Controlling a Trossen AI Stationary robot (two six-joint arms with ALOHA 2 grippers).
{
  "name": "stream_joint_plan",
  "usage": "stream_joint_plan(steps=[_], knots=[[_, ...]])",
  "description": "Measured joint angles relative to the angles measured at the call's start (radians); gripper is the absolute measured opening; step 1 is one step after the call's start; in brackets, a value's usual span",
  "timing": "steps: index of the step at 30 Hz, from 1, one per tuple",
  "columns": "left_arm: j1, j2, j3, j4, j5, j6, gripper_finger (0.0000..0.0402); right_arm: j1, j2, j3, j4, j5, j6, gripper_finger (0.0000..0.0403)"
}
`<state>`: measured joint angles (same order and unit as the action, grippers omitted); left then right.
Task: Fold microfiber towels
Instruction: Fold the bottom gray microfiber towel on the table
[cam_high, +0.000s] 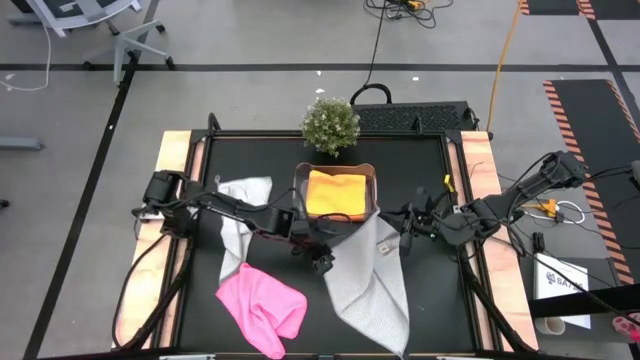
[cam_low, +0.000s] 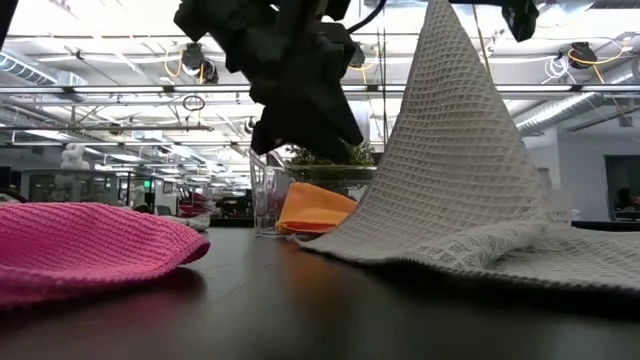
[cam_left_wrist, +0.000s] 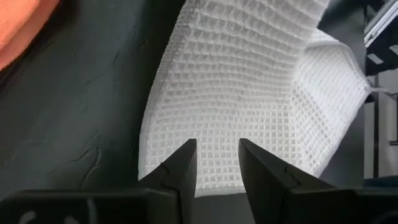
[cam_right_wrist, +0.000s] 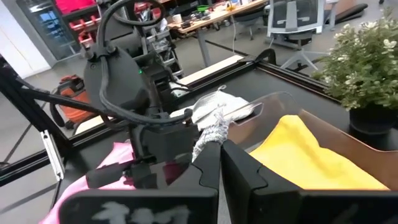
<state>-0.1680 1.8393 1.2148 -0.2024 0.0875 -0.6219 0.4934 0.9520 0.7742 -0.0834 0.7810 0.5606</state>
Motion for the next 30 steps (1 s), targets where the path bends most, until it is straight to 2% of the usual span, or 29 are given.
stream_joint_plan(steps=[8,14,18,24,30], knots=[[-0.004,0.0,0.0,0.03,-0.165,0.156,0.012,0.0,0.0,0.0,0.005,-0.001,-0.005,0.0],[-0.005,0.006,0.0,0.109,-0.167,0.262,0.012,0.0,0.0,0.0,0.012,-0.01,-0.005,0.0],[0.005,0.006,0.0,0.112,-0.2,0.286,0.012,0.011,0.0,0.0,0.094,-0.057,-0.062,0.0],[0.028,0.006,0.0,0.127,-0.201,0.288,0.012,0.044,0.0,0.0,0.253,-0.058,-0.19,0.0],[0.044,0.007,0.0,0.201,-0.149,0.264,0.012,0.059,0.0,0.0,0.258,-0.052,-0.212,0.0]])
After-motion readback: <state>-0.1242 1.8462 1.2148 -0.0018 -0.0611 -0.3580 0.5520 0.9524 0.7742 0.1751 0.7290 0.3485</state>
